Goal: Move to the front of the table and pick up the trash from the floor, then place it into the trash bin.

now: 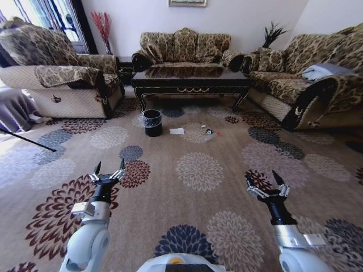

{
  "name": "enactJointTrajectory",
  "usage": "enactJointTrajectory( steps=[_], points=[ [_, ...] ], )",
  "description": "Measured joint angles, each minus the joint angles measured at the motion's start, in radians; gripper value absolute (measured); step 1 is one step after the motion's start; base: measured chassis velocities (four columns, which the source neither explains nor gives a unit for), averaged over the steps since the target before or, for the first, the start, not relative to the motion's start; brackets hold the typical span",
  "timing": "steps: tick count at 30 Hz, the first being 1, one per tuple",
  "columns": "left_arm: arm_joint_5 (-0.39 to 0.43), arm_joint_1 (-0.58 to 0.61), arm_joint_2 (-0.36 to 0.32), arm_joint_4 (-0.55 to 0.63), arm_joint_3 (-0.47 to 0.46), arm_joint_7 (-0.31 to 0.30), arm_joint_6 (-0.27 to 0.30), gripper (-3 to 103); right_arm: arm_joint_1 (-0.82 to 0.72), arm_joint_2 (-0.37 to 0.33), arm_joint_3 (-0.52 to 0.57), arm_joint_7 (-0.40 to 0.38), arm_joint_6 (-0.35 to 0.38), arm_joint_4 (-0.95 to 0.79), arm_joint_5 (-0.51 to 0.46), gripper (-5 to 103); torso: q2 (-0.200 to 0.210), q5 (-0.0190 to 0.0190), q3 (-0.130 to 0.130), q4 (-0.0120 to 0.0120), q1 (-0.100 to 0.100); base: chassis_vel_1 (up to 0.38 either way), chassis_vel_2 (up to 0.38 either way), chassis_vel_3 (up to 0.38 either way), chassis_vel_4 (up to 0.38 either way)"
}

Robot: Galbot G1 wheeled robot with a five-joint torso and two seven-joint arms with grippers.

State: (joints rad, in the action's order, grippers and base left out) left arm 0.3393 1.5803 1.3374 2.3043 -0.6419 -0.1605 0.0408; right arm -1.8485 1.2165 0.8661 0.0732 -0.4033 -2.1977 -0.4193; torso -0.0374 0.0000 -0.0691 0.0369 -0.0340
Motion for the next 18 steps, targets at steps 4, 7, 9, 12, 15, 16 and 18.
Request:
enactJointTrajectory(
  steps=[4,7,9,12,15,16,18],
  points=[
    [0.007,-0.001,-0.004,0.0,0.003,0.0,-0.016,100,0.002,-0.001,-0.001,-0.002,0.0,0.002,0.0,100,0.012,0.0,0.013,0.0,-0.001,0.0,0.0,0.0,0.0],
    [0.01,-0.003,-0.006,0.0,0.003,-0.001,-0.019,100,0.003,-0.002,-0.001,-0.004,0.0,0.003,0.001,100,0.014,0.0,0.016,0.0,-0.001,0.0,0.0,0.0,0.0],
    [0.016,-0.006,-0.008,0.003,0.0,-0.003,-0.021,100,0.001,-0.003,0.0,-0.023,0.01,0.003,0.012,100,0.014,0.0,0.017,0.0,-0.002,0.0,0.0,0.0,0.0],
    [0.021,-0.013,-0.009,0.004,-0.003,-0.026,-0.02,100,-0.001,-0.003,0.001,-0.033,0.018,0.003,0.021,100,0.014,0.0,0.017,0.0,-0.003,0.0,0.0,0.0,0.0],
    [0.026,-0.037,-0.001,0.003,-0.004,-0.144,0.025,100,-0.002,-0.001,-0.002,-0.043,0.025,0.003,0.023,100,0.013,0.0,0.016,0.0,-0.003,0.0,0.0,0.0,0.0],
    [0.026,-0.037,-0.001,0.003,-0.004,-0.144,0.025,100,-0.002,-0.001,-0.002,-0.043,0.025,0.003,0.023,100,0.013,0.0,0.016,0.0,-0.003,0.0,0.0,0.0,0.0],
    [0.053,-0.057,0.002,-0.001,-0.005,-0.223,0.072,100,-0.002,0.004,-0.006,-0.043,0.025,0.007,0.03,100,0.011,-0.0001,0.015,0.0,-0.003,-0.017,0.026,0.019,-0.025]
  ],
)
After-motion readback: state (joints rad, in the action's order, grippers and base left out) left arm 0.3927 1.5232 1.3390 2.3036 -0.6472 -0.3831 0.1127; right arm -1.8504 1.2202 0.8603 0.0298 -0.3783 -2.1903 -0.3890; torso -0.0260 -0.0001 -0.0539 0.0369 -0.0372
